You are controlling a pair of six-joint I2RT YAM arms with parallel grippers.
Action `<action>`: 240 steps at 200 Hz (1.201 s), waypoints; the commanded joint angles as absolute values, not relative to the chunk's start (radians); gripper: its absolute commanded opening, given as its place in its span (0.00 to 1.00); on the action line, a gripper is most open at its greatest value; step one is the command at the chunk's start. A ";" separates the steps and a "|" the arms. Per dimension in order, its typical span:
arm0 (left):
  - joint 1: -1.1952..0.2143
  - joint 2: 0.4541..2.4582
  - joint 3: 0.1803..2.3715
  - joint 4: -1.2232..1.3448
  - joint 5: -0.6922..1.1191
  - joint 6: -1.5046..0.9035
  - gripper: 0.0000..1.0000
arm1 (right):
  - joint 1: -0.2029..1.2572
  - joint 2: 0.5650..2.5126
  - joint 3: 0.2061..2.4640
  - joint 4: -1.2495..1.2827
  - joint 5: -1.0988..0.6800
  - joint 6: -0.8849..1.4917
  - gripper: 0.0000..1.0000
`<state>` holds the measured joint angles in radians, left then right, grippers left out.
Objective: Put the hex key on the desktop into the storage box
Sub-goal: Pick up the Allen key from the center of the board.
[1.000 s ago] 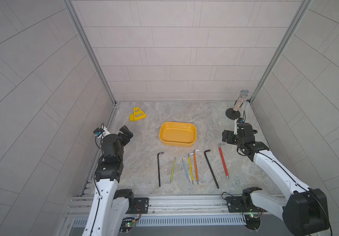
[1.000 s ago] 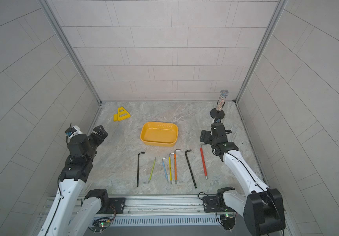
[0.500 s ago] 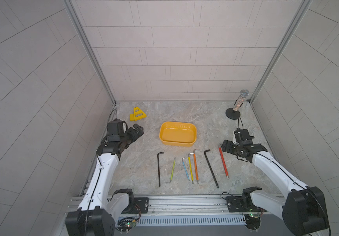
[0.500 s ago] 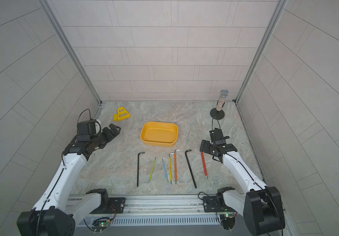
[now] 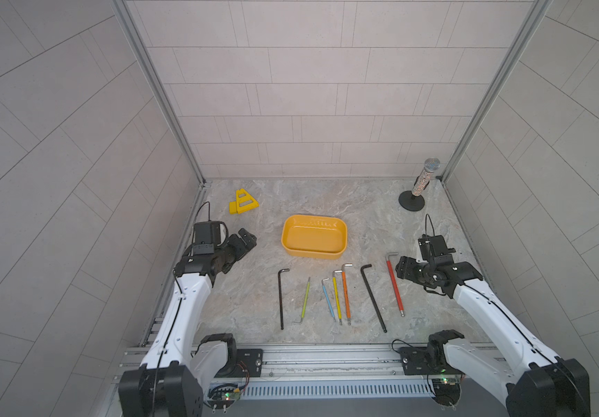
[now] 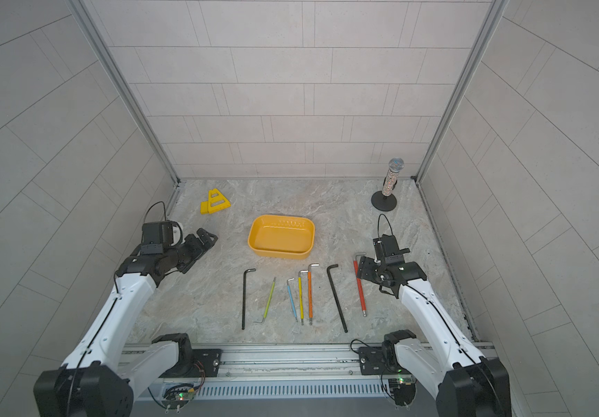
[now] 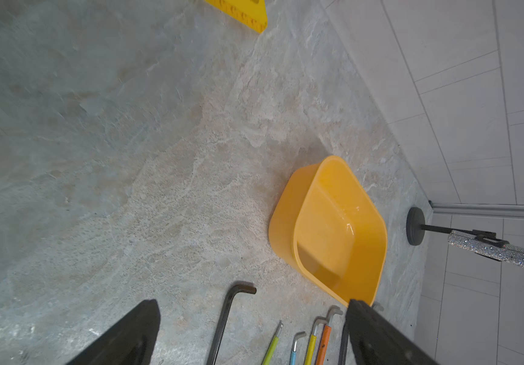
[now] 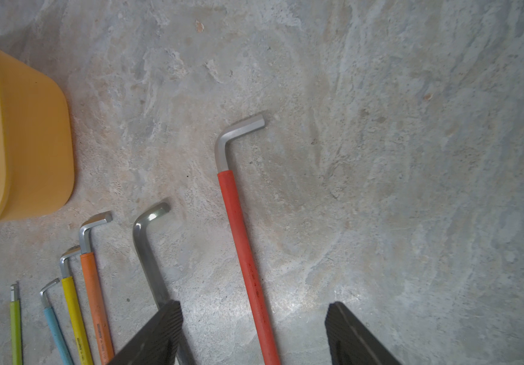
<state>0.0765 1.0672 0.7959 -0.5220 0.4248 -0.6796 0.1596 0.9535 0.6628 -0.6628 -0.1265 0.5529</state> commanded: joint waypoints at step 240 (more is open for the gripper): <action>0.053 1.114 0.810 -0.591 0.594 -0.509 1.00 | 0.305 1.282 0.592 -0.519 0.043 0.553 0.58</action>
<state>0.0582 1.1362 0.7982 -0.5812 0.5976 -0.5232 0.3012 1.2610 0.5846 -0.5289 0.0204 0.5541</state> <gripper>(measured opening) 0.999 0.581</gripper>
